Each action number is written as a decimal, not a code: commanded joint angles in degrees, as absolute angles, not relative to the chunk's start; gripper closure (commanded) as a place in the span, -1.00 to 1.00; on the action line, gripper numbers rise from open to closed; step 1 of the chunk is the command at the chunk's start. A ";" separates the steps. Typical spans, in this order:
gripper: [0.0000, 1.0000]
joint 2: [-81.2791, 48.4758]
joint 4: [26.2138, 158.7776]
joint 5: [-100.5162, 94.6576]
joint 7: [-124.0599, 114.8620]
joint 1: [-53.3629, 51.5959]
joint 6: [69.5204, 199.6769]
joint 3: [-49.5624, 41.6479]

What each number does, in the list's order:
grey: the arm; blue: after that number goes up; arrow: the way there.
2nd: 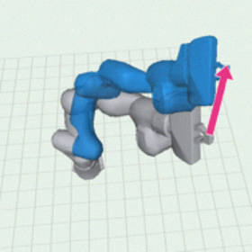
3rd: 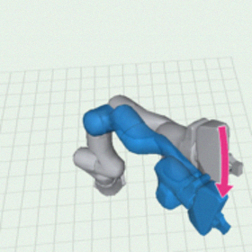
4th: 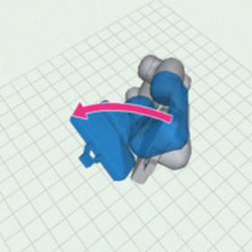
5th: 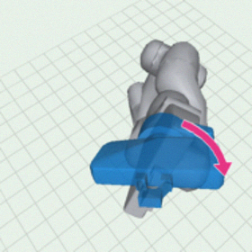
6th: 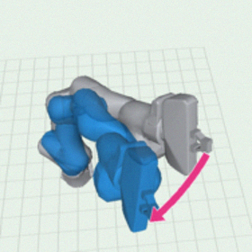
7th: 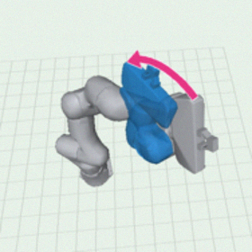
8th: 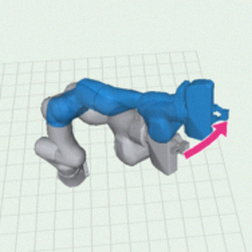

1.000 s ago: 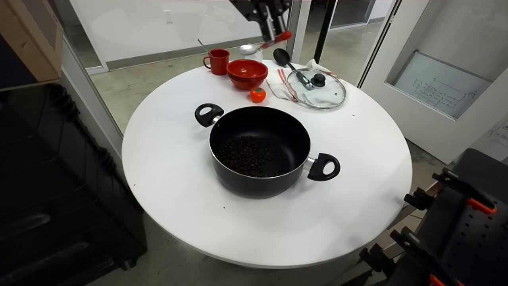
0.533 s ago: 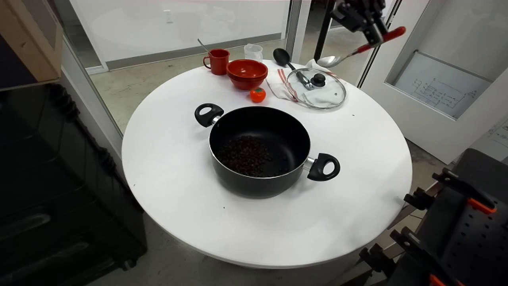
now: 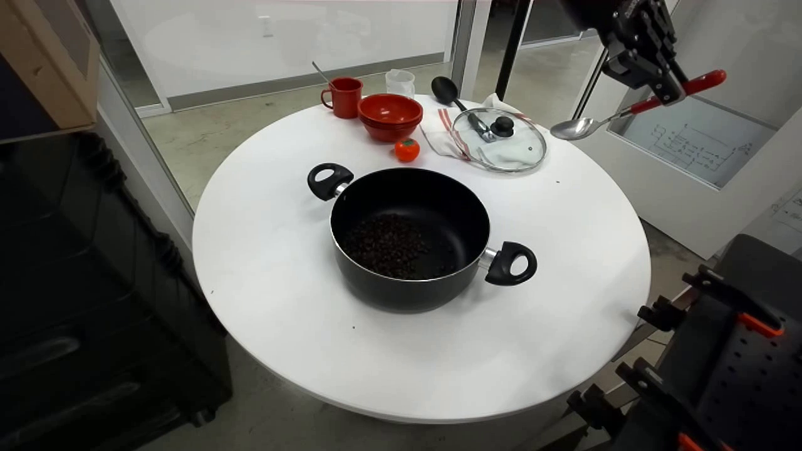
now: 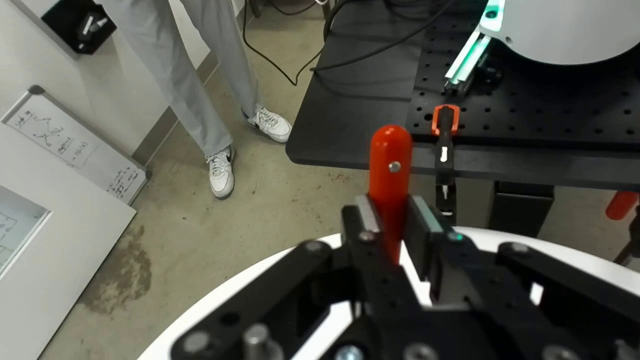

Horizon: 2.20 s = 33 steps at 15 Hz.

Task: Place the lid on the table then use the spoon to mix in the pot

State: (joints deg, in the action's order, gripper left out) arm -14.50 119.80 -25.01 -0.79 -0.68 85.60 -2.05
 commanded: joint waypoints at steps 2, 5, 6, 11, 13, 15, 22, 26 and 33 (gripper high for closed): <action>0.91 -10.95 125.84 -24.15 0.20 -1.46 92.17 0.82; 0.91 -12.77 125.37 -23.17 -0.82 -2.52 92.82 2.21; 0.91 -13.51 124.85 -22.87 -1.17 -2.92 92.25 2.56; 0.91 -18.97 120.74 -21.33 -5.35 -5.30 89.68 3.74; 0.91 -22.10 118.50 -20.52 -7.55 -6.19 89.43 3.87; 0.91 -25.07 116.38 -20.14 -9.46 -6.97 90.06 3.69; 0.91 -34.73 108.30 -19.49 -11.97 -8.34 89.61 2.75; 0.91 -38.79 104.17 -19.06 -12.32 -8.72 88.57 2.32; 0.91 -45.86 95.53 -16.29 -14.70 -10.40 85.73 2.32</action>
State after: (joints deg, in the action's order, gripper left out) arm -41.58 101.20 -18.57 -12.87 -8.64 88.67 3.05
